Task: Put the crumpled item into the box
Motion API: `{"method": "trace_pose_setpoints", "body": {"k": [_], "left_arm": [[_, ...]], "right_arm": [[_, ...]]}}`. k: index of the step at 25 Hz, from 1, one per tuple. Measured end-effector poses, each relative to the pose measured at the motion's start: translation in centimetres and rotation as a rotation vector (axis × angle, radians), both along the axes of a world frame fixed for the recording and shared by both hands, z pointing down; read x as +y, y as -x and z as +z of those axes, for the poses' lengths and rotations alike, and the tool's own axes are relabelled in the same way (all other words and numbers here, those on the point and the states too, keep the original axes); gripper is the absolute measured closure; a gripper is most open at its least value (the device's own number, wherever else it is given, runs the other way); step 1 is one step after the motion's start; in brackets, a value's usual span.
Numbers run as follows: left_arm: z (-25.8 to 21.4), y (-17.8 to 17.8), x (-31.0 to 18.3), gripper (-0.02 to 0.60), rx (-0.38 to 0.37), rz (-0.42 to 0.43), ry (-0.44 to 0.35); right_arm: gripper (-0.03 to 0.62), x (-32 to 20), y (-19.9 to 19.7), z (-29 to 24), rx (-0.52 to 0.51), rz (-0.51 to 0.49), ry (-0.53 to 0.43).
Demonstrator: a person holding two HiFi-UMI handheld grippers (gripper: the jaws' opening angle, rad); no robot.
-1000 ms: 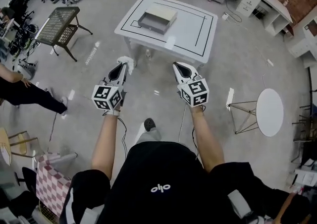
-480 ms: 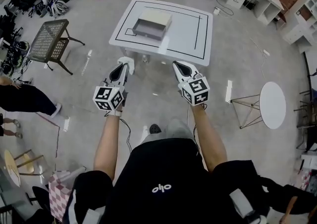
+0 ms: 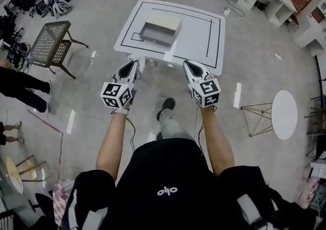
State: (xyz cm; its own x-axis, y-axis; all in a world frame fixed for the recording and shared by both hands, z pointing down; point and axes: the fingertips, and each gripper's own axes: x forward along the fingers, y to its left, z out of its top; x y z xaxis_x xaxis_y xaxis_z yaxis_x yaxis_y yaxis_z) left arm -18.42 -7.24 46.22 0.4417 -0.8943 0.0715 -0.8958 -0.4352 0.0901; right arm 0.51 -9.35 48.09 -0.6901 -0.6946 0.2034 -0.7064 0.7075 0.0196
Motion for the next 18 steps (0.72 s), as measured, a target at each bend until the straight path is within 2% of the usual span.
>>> {"method": "trace_pose_setpoints", "body": {"k": [8, 18], "left_arm": [[0.4, 2.6, -9.4, 0.569, -0.024, 0.013, 0.015], [1.1, 2.8, -21.4, 0.569, -0.035, 0.044, 0.060]], "right_arm": [[0.591, -9.4, 2.4, 0.2, -0.021, 0.015, 0.002], [0.591, -21.0, 3.1, 1.0, -0.033, 0.039, 0.043]]}}
